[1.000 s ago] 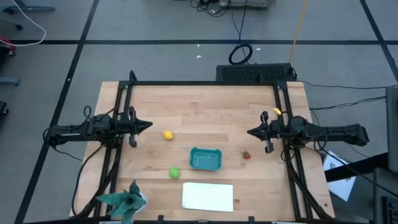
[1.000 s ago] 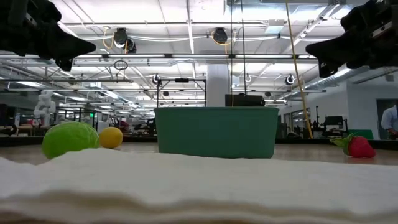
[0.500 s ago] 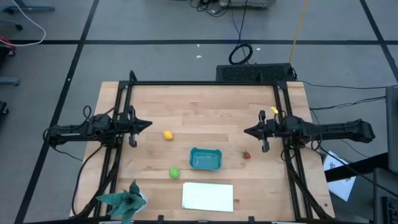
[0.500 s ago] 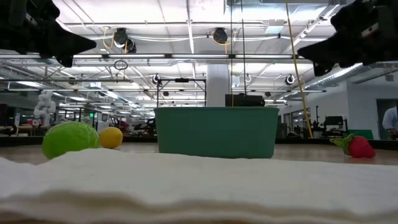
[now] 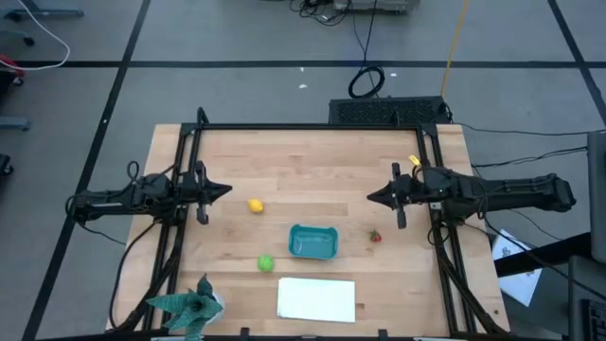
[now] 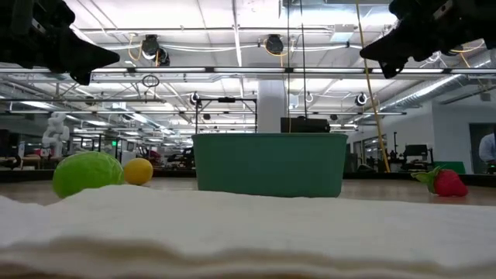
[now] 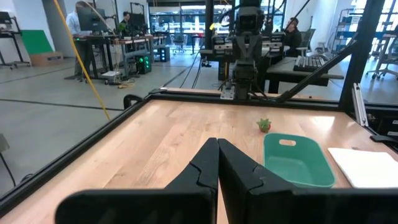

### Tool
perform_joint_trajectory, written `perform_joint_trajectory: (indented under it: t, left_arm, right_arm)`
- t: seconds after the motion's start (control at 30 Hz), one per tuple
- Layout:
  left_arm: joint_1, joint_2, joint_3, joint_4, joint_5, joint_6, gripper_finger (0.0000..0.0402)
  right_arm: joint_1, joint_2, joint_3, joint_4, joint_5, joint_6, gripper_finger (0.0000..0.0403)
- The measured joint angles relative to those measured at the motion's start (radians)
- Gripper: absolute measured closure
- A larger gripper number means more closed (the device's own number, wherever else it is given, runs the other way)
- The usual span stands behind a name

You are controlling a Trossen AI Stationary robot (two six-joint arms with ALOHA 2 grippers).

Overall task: Pick and placing Produce into tupperware
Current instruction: Put the strawberry into the green bin

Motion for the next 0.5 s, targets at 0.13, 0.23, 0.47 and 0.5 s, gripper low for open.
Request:
perform_joint_trajectory:
  t: [0.13,0.23,0.47,0.5]
  left_arm:
    - [0.000,0.000,0.000,-0.007,0.000,0.000,0.0396]
    - [0.000,0.000,0.000,-0.007,0.000,0.005,0.0396]
    - [0.000,0.000,0.000,-0.007,0.000,0.006,0.0396]
    - [0.000,0.000,0.000,-0.007,0.000,0.006,0.0396]
  right_arm:
    - [0.000,0.065,0.098,-0.158,0.022,0.036,0.0403]
    - [0.001,0.107,0.154,-0.233,0.022,0.050,0.0403]
    - [0.001,0.157,0.250,-0.385,0.020,0.082,0.0403]
    - [0.001,0.163,0.265,-0.415,0.020,0.085,0.0403]
